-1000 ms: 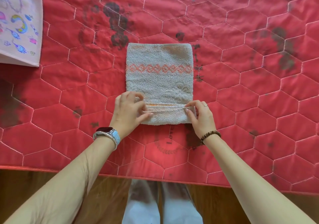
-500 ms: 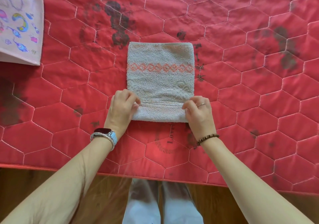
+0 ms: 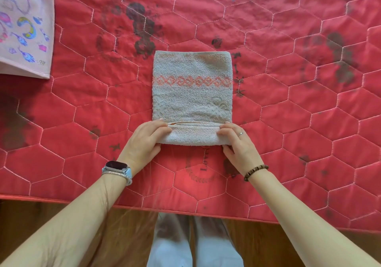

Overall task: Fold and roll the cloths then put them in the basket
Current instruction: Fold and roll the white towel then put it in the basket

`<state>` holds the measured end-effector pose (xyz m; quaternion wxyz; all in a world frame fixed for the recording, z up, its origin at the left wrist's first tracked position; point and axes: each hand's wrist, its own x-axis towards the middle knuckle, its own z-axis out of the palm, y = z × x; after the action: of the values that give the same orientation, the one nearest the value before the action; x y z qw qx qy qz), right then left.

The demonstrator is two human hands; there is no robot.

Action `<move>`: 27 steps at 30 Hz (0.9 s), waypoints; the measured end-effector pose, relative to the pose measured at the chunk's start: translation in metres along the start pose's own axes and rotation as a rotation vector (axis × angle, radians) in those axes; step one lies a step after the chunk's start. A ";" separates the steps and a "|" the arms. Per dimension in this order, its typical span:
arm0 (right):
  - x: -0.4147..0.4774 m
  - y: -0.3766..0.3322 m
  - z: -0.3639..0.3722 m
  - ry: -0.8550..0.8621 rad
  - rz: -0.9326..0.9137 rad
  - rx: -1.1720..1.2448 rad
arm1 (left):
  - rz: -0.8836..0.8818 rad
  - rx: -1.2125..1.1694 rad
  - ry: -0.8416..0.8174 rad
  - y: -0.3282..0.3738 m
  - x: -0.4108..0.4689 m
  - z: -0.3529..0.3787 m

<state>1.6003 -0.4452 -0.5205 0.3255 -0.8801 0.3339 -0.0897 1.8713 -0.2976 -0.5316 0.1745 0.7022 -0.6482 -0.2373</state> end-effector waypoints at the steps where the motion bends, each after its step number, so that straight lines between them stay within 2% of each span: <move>1: 0.001 -0.002 0.000 0.007 0.021 0.012 | -0.014 -0.023 0.000 0.001 0.002 -0.002; 5: 0.004 -0.012 -0.008 0.035 0.227 0.116 | -0.084 -0.095 0.043 0.007 0.010 -0.013; 8: 0.012 -0.018 -0.015 0.053 0.382 0.223 | -0.284 -0.308 0.155 0.019 0.013 -0.021; 11: 0.018 -0.017 -0.016 0.107 0.460 0.307 | -0.468 -0.408 0.231 0.023 0.014 -0.021; 19: 0.023 -0.012 -0.005 0.200 0.612 0.340 | -0.681 -0.531 0.320 0.024 0.020 -0.008; 23: 0.027 -0.010 -0.003 0.256 0.612 0.285 | -0.700 -0.478 0.401 0.020 0.021 0.002; 25: 0.028 -0.006 -0.004 0.271 0.501 0.172 | -0.615 -0.339 0.468 0.018 0.020 0.001; 27: 0.030 -0.003 -0.007 0.275 0.353 0.074 | -0.440 -0.165 0.470 0.014 0.020 -0.001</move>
<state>1.6219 -0.4665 -0.5154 0.3195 -0.7751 0.5203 -0.1627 1.8610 -0.3185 -0.5246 0.3201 0.8443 -0.4018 -0.1526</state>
